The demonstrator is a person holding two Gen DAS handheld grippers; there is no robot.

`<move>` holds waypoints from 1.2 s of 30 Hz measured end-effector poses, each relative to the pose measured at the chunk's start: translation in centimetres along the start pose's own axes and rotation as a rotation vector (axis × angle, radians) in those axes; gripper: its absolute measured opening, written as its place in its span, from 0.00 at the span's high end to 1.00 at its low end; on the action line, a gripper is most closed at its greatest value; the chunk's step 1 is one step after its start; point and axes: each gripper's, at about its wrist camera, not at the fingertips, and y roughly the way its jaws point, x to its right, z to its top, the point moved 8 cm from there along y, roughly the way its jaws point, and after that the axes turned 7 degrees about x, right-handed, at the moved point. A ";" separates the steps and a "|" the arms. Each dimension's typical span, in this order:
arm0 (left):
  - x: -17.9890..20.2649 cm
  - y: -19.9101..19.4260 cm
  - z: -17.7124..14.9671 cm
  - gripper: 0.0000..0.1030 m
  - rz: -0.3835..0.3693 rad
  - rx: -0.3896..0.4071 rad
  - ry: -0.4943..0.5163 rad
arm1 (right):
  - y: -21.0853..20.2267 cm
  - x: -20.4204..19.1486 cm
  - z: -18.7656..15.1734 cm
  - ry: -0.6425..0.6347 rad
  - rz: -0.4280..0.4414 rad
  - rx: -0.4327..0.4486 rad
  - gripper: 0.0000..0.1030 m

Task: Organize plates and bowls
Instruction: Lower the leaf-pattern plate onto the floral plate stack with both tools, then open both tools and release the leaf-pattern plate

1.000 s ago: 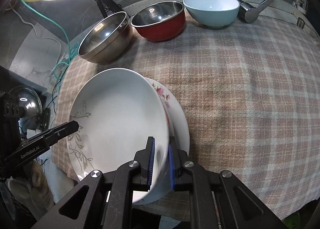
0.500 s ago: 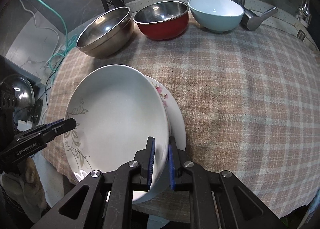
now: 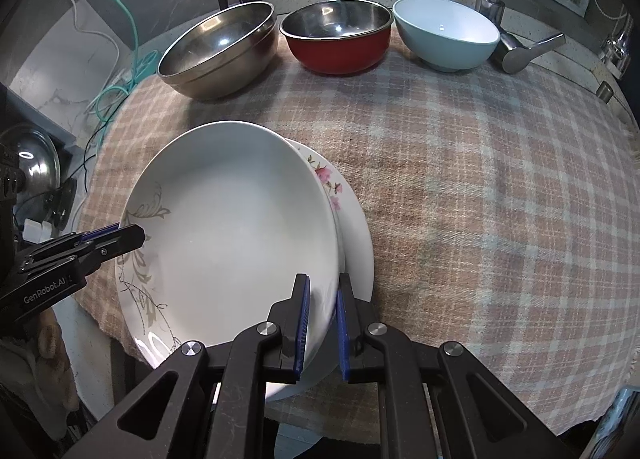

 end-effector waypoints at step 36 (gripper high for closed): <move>-3.2 -3.1 2.8 0.84 0.020 0.083 -0.033 | -2.9 0.5 2.3 0.036 0.026 0.109 0.84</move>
